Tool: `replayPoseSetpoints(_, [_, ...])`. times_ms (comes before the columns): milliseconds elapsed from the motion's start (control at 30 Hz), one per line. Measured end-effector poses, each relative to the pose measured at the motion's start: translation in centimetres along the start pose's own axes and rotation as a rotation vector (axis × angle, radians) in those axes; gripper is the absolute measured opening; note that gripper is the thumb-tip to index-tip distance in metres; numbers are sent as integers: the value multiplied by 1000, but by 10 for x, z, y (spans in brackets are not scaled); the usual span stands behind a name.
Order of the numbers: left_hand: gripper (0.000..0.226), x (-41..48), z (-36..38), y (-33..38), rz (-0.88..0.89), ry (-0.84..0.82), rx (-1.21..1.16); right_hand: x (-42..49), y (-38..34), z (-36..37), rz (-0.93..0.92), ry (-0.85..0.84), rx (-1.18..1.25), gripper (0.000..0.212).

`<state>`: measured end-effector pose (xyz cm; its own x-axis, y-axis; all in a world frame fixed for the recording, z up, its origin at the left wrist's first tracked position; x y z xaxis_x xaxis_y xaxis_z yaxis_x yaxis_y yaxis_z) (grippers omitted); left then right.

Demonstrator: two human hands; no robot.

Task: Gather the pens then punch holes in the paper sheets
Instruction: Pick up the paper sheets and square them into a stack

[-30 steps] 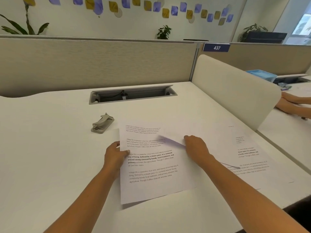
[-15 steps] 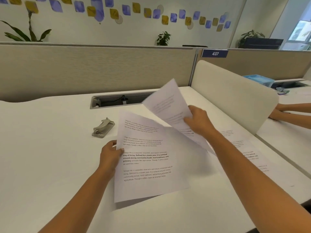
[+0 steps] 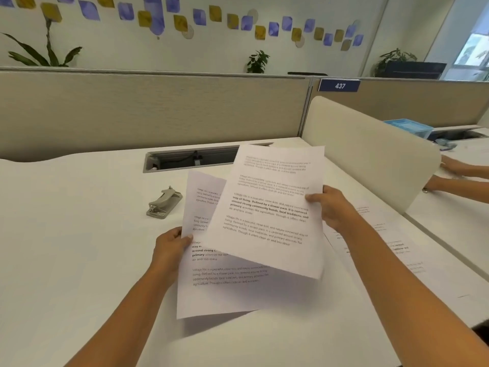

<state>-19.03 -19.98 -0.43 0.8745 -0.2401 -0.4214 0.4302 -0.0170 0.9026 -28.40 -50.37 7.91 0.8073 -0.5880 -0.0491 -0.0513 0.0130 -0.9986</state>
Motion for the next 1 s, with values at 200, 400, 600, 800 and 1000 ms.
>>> replayPoseSetpoints(200, [19,3,-3,0,-13,-26,-4,5,24,-1,57,32,-69,34])
replayPoseSetpoints(400, [20,3,-2,5,-15,-38,-64,9,35,-2,79,29,-53,30])
replayPoseSetpoints(600, [19,-1,0,10,-24,-101,-141,5,47,3,115,8,50,23])
replayPoseSetpoints(800, [22,-7,6,16,-12,-138,-153,-6,57,22,161,-156,135,31])
replayPoseSetpoints(1000, [22,-13,14,23,20,-200,-99,-10,52,39,111,-152,174,30])
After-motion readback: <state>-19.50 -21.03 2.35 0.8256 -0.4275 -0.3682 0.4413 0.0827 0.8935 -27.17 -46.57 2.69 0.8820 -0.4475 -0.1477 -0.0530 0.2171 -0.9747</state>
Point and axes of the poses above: each hand's wrist, its own x-axis towards the middle knuckle, its own z-axis out of the palm, y = z × x, the point moved 1 cm from there along x, towards the middle knuckle, and after that the axes turned 9 degrees about -z, right-handed, at the moved point
